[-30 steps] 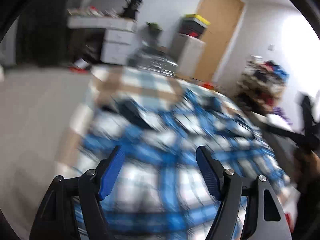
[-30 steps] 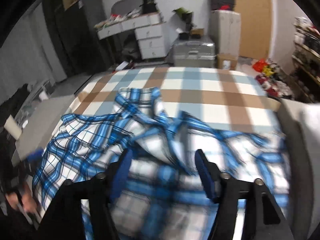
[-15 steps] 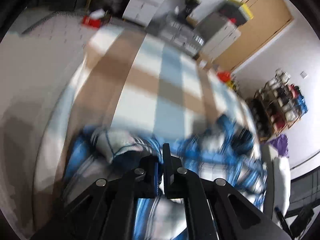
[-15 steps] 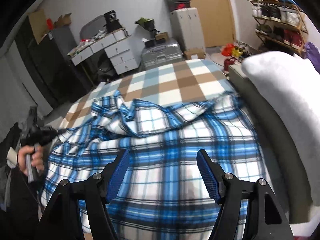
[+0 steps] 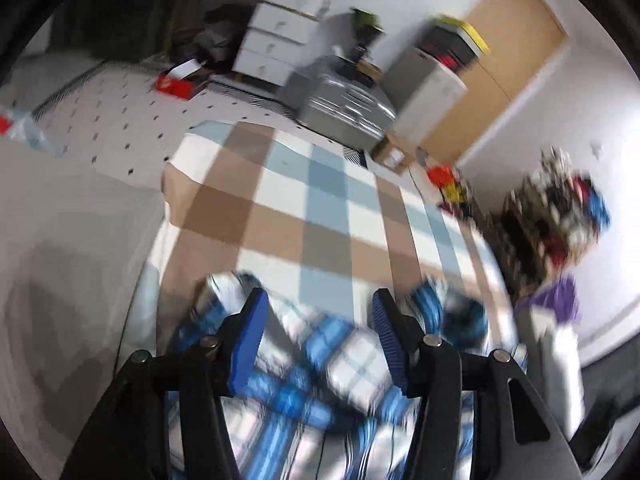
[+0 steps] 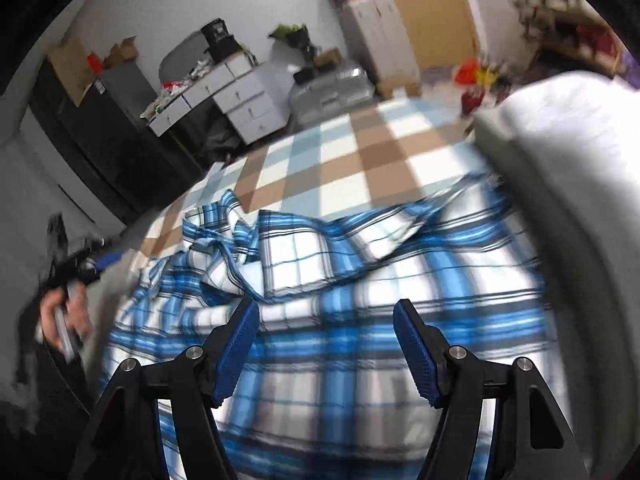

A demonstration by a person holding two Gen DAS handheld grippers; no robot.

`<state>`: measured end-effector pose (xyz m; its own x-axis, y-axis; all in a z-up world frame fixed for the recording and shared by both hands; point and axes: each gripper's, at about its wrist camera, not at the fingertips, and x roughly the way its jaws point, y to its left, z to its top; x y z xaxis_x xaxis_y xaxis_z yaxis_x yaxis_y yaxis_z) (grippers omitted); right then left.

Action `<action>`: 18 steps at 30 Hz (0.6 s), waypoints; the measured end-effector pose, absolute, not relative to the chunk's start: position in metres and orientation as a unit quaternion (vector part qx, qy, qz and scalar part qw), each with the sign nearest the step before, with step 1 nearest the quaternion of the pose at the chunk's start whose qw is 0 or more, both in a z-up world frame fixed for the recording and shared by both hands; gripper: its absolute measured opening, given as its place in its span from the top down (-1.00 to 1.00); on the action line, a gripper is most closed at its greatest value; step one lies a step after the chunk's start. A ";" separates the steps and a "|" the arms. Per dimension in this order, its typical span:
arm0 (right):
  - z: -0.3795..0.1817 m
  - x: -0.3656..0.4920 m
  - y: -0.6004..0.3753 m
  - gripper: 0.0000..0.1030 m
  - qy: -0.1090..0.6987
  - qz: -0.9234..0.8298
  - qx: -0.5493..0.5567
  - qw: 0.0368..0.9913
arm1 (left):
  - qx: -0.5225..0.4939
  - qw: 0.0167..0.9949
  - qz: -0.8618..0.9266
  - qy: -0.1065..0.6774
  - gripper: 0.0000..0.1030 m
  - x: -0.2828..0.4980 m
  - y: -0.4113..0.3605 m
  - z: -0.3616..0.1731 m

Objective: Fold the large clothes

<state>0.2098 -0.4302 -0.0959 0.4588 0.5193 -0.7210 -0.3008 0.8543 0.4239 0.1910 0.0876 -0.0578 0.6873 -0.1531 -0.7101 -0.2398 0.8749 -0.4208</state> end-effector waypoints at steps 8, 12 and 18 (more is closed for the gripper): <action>-0.109 0.203 -0.339 -0.34 0.446 0.262 -0.140 0.844 | -0.100 0.906 0.026 0.410 0.03 0.147 0.045 -0.064; -0.121 0.213 -0.324 -0.34 0.451 0.248 -0.179 0.839 | -0.097 0.906 0.024 0.410 0.03 0.136 0.044 -0.065; -0.106 0.221 -0.337 -0.34 0.442 0.247 -0.118 0.854 | -0.100 0.907 0.037 0.407 0.03 0.122 0.045 -0.068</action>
<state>0.2215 -0.3371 -0.1056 0.4879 0.3174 -0.8132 -0.5259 0.8504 0.0164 0.1222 0.0450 -0.0677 0.6662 -0.0150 -0.7456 -0.1478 0.9773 -0.1518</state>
